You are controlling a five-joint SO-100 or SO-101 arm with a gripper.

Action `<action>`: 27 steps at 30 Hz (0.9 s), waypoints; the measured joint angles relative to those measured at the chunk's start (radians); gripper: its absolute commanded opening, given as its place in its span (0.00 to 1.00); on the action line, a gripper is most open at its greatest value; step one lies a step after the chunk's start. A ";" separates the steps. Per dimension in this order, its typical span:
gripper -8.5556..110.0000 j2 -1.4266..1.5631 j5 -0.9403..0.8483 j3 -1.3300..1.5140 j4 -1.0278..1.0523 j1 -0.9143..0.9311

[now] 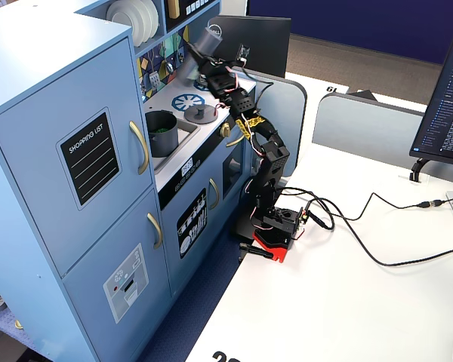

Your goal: Put salt in the gray recipient

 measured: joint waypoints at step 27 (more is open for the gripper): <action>0.07 -0.288 -0.347 0.115 -0.183 0.219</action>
